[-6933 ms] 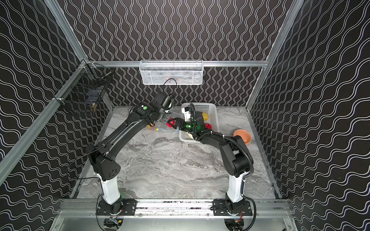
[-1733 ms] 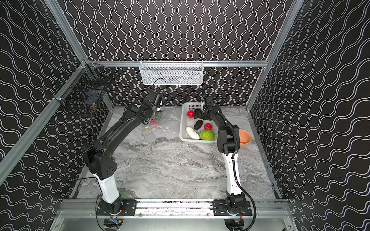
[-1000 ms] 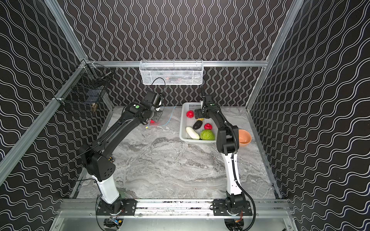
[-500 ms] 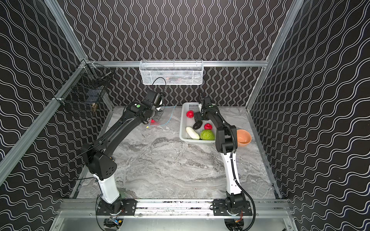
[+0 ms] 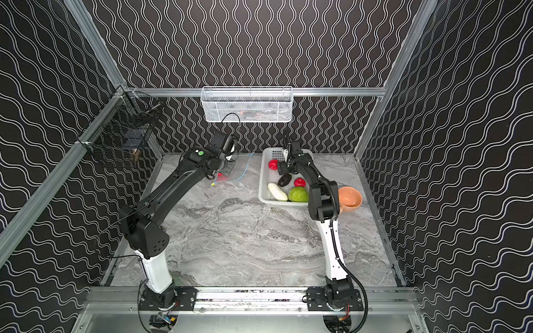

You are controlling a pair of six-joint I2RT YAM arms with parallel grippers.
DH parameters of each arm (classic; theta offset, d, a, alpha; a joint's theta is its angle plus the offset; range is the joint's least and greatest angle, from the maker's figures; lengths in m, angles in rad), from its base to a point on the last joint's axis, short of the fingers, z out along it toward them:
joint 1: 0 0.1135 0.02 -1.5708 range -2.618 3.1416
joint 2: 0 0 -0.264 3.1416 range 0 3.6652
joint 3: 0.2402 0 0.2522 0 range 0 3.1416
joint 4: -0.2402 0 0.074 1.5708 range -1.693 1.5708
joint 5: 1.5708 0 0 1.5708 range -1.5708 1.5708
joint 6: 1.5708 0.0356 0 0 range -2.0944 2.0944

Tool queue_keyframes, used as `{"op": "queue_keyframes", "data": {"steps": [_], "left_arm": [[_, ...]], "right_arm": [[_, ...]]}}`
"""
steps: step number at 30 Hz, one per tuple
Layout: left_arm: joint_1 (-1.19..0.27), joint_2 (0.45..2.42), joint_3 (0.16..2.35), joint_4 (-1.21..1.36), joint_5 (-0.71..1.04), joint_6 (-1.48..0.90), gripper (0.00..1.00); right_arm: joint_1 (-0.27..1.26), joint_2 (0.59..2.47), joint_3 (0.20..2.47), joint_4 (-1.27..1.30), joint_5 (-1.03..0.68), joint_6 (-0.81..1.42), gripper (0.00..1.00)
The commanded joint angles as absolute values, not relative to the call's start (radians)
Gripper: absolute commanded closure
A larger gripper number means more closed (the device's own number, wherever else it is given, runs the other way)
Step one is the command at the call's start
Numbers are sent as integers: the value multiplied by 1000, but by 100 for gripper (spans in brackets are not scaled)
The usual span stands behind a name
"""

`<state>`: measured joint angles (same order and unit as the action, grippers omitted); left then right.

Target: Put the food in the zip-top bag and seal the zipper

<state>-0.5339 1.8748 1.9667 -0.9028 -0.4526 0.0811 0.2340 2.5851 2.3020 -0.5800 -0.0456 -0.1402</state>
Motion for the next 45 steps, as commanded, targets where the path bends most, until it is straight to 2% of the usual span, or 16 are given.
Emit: {"op": "queue_keyframes", "data": {"steps": [1,13,38,45], "left_arm": [[-533,1876,1973,-899,-457,74,100],[-533,1872,1971,-899,-456,74,100],[-533,1886,1988,-924,-419,53,100],[-546,1896,1997,-929,-437,46,100]], "right_arm": [[245,2582,2287,-541,-16,-153,18],[247,2528,2238,-495,-50,-116,37],[229,2342,2041,-402,-166,37,44],[226,2229,1892,-328,-180,79,46]]}}
